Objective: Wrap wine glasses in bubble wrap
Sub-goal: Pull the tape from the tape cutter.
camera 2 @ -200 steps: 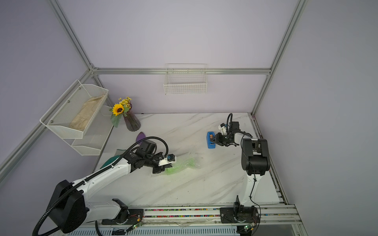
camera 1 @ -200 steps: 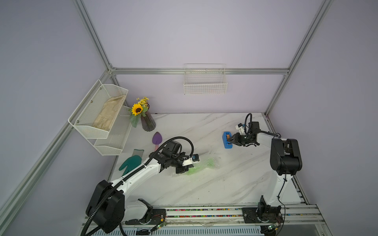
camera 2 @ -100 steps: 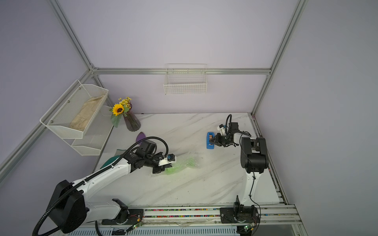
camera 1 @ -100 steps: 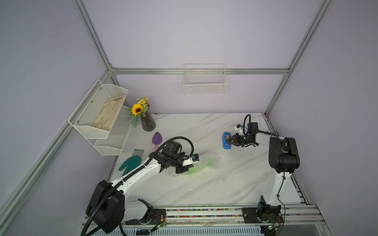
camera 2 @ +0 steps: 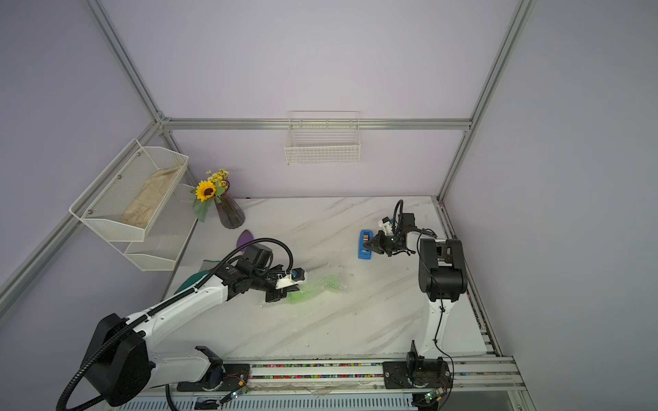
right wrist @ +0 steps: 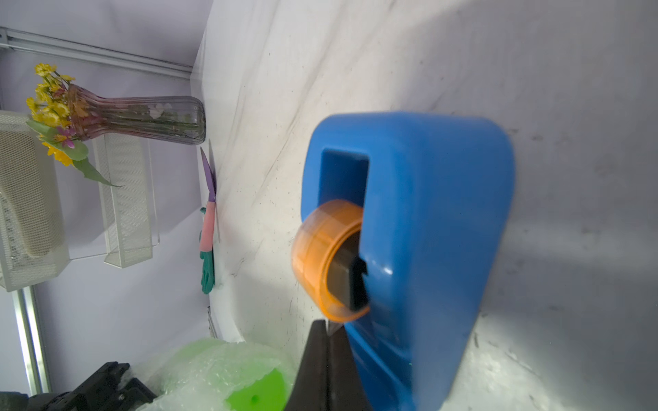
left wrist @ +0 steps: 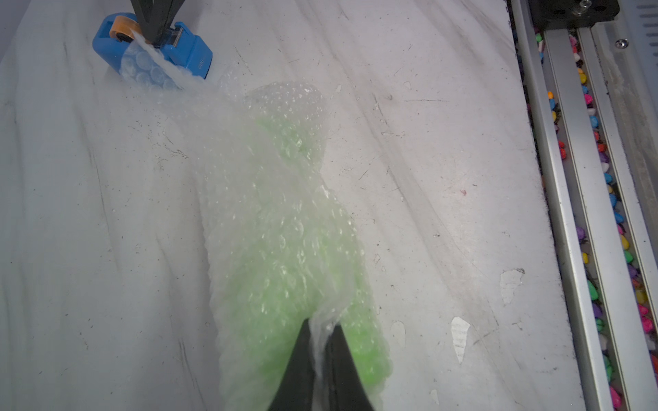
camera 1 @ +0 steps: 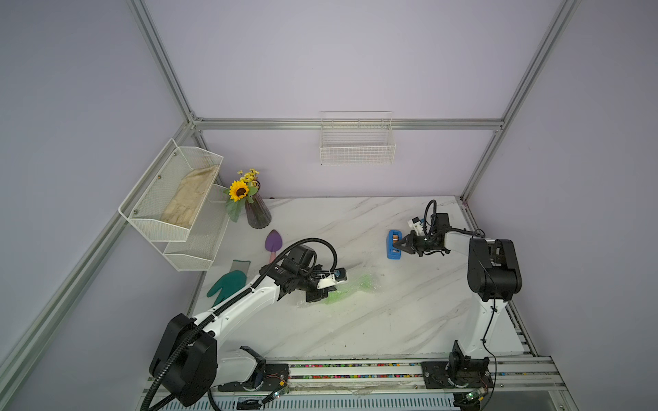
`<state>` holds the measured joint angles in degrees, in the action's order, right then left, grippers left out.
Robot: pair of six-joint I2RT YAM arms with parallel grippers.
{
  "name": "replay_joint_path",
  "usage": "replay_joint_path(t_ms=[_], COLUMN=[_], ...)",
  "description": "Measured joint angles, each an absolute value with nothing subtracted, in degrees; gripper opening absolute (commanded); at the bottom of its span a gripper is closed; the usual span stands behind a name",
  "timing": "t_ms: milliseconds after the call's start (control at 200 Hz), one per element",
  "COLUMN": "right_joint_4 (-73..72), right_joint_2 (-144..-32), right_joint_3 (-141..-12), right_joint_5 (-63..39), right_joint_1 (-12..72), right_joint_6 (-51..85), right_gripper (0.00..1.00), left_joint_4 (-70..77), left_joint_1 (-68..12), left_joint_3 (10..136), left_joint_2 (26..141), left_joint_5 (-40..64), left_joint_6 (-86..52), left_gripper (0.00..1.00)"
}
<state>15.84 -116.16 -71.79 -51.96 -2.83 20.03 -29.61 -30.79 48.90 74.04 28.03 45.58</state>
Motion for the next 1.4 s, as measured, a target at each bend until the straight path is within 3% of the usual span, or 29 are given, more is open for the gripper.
replay_joint_path(t_ms=[290, 770, 1400], right_joint_4=[9.5, -17.9, -41.1], right_joint_2=[-116.2, -116.9, -120.5], right_joint_3=[-71.7, -64.5, -58.3], right_joint_5=[-53.1, -58.5, -60.9], right_joint_1=[-2.8, -3.2, -3.5], right_joint_6=[35.8, 65.6, 86.3], right_gripper=[0.00, 0.00, 0.00], left_joint_4=[-29.6, -29.6, -29.7], left_joint_1=[-30.8, -30.8, -30.8], left_joint_3=[48.9, 48.9, 48.9], left_joint_2=[74.0, 73.8, 73.4], left_joint_5=[27.8, 27.0, 26.3], left_joint_6=[45.6, 45.6, 45.6], left_gripper=[0.09, 0.09, 0.09])
